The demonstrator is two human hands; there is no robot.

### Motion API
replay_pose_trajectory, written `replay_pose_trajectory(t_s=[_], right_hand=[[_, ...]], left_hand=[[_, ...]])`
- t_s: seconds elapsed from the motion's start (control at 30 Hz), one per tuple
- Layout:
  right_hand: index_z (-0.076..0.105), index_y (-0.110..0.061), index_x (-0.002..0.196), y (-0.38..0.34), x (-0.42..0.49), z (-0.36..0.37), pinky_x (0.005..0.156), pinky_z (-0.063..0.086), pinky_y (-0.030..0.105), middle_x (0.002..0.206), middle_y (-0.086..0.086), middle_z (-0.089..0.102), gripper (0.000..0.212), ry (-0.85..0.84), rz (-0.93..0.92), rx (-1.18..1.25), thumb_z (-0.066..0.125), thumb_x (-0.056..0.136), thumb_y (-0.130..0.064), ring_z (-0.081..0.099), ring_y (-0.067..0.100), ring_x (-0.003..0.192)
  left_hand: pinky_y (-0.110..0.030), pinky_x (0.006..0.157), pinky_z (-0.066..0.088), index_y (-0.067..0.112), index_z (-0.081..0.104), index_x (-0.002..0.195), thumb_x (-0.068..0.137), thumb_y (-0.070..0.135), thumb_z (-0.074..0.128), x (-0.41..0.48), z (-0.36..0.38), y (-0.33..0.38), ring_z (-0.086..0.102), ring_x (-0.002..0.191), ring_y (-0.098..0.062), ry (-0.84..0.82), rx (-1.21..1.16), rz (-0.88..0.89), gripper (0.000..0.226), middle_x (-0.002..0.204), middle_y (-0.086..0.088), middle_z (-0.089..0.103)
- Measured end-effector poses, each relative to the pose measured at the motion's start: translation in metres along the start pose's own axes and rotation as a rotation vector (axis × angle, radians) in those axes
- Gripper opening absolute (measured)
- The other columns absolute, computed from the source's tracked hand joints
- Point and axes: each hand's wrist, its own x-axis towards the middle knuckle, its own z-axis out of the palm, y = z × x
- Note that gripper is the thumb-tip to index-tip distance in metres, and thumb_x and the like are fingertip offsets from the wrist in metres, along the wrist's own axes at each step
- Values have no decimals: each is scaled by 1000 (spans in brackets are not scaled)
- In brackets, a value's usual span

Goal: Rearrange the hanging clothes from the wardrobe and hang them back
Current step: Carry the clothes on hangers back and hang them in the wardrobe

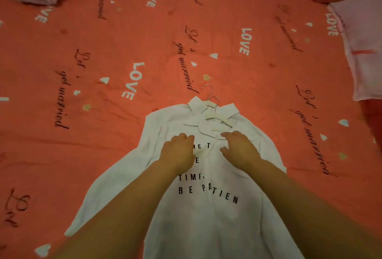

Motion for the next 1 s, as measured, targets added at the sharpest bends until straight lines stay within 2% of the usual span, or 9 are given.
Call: replay_pose_trajectory(t_s=[0.13, 0.27, 0.37, 0.47, 0.57, 0.63, 0.7, 0.83, 1.0], right_hand=[[37, -13, 141, 28, 86, 19, 101, 39, 39, 137, 13, 42, 51, 30, -35, -52, 51, 93, -25, 41, 30, 123], [39, -8, 135, 42, 155, 42, 84, 42, 38, 128, 16, 45, 45, 118, -29, -167, 48, 91, -17, 47, 33, 112], [43, -6, 124, 46, 183, 64, 75, 41, 38, 117, 16, 49, 33, 195, -18, -340, 46, 92, -12, 50, 32, 103], [47, -5, 119, 50, 189, 71, 71, 41, 38, 113, 17, 50, 27, 279, -29, -322, 48, 92, -11, 51, 33, 99], [52, -6, 121, 50, 170, 59, 67, 45, 37, 114, 16, 48, 30, 339, -32, -138, 49, 91, -10, 54, 34, 93], [56, -7, 120, 43, 142, 43, 61, 42, 35, 114, 16, 50, 31, 428, -80, -34, 53, 90, -12, 55, 34, 90], [62, -4, 113, 30, 107, 23, 57, 39, 34, 106, 18, 56, 27, 523, -184, -12, 59, 87, -8, 57, 36, 80], [69, 0, 101, -12, 31, -25, 51, 46, 39, 87, 21, 62, 23, 614, -343, 48, 66, 79, 4, 60, 37, 68], [70, -6, 102, -83, -65, -88, 48, 47, 35, 82, 12, 63, 26, 714, -503, 112, 62, 77, -5, 62, 31, 65]], left_hand=[[-36, 91, 38, 13, 39, 133, 92, 23, 49, 60, 38, -5, 45, 116, -26, -1, -18, -7, 44, 130, -8, 46], [-36, 93, 38, 13, 37, 136, 93, 26, 49, 105, 71, -12, 43, 118, -27, 63, -70, -16, 46, 132, -8, 45], [-36, 95, 36, 12, 34, 139, 93, 27, 50, 120, 89, -17, 41, 120, -27, 99, -93, -1, 51, 135, -8, 42], [-35, 94, 36, 12, 36, 137, 93, 26, 49, 119, 96, -22, 42, 118, -26, 129, -97, 24, 49, 133, -8, 44], [-35, 94, 37, 11, 40, 134, 93, 26, 50, 108, 86, -24, 43, 117, -25, 169, -133, 31, 45, 132, -8, 45], [-34, 94, 38, 11, 41, 135, 92, 25, 51, 95, 70, -23, 43, 119, -24, 231, -179, 47, 46, 133, -7, 45], [-34, 95, 38, 11, 41, 136, 92, 24, 52, 76, 46, -19, 42, 119, -23, 333, -221, 68, 47, 133, -6, 46], [-41, 103, 35, 13, 39, 139, 92, 27, 54, 29, -8, -5, 38, 126, -27, 515, -289, 110, 52, 138, -9, 43], [-42, 101, 33, 19, 42, 138, 89, 29, 58, -49, -66, 7, 46, 118, -23, 726, -255, 172, 52, 129, -3, 52]])
